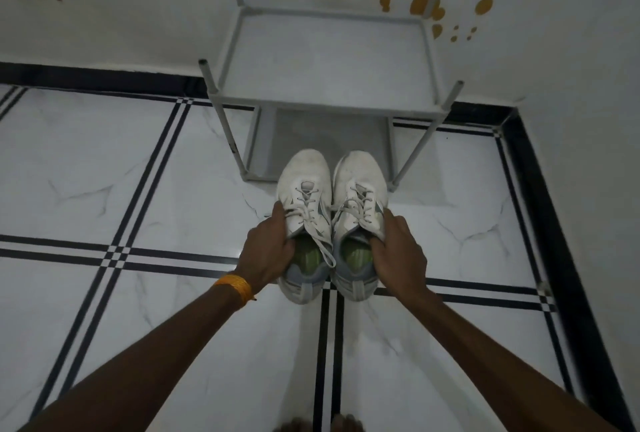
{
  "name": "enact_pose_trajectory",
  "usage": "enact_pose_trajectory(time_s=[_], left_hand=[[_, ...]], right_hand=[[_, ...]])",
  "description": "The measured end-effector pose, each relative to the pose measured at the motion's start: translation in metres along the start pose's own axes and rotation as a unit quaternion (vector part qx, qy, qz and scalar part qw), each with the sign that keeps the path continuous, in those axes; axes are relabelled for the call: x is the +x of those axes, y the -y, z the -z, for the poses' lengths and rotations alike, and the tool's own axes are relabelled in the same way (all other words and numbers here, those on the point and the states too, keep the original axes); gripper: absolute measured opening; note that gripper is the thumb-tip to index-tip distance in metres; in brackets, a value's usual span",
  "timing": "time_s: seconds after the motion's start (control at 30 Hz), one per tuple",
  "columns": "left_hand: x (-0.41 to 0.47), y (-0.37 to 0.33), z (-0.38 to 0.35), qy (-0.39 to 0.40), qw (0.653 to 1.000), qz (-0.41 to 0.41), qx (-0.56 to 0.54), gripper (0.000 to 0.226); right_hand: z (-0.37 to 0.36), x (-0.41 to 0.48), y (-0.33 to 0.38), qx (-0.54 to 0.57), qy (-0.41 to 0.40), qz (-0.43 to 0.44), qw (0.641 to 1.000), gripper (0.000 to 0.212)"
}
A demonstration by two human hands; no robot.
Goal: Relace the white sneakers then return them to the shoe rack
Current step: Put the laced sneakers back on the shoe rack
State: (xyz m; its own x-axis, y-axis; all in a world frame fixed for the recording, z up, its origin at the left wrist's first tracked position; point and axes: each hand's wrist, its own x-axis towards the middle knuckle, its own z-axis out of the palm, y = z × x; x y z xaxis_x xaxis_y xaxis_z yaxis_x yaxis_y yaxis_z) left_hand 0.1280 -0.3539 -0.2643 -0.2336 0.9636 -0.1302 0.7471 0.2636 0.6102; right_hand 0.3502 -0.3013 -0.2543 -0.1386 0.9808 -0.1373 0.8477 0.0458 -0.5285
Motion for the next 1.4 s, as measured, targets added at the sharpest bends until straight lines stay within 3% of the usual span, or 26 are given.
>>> enact_pose_trajectory(time_s=[0.13, 0.37, 0.53, 0.77, 1.03, 1.4], left_hand=[[0.006, -0.093, 0.115, -0.005, 1.0, -0.007, 0.006, 0.065], [0.051, -0.218, 0.264, -0.015, 1.0, -0.017, -0.014, 0.058], [0.107, -0.253, 0.314, -0.015, 0.999, -0.018, -0.045, 0.049], [0.218, -0.226, 0.303, 0.007, 0.999, -0.02, -0.039, 0.063], [0.322, -0.149, 0.229, 0.041, 0.999, 0.013, -0.026, 0.065], [0.364, -0.09, 0.169, 0.119, 0.991, 0.065, -0.004, 0.067]], right_hand=[[0.122, 0.008, 0.074, 0.012, -0.003, 0.01, 1.0, 0.052], [0.271, 0.05, 0.175, 0.06, -0.002, 0.02, 0.998, 0.057], [0.321, 0.104, 0.217, 0.058, -0.003, 0.026, 0.998, 0.057], [0.294, 0.208, 0.225, 0.053, 0.004, 0.006, 0.999, 0.058], [0.188, 0.314, 0.191, 0.021, 0.031, -0.045, 0.998, 0.06], [0.114, 0.358, 0.16, 0.01, 0.079, -0.044, 0.996, 0.052]])
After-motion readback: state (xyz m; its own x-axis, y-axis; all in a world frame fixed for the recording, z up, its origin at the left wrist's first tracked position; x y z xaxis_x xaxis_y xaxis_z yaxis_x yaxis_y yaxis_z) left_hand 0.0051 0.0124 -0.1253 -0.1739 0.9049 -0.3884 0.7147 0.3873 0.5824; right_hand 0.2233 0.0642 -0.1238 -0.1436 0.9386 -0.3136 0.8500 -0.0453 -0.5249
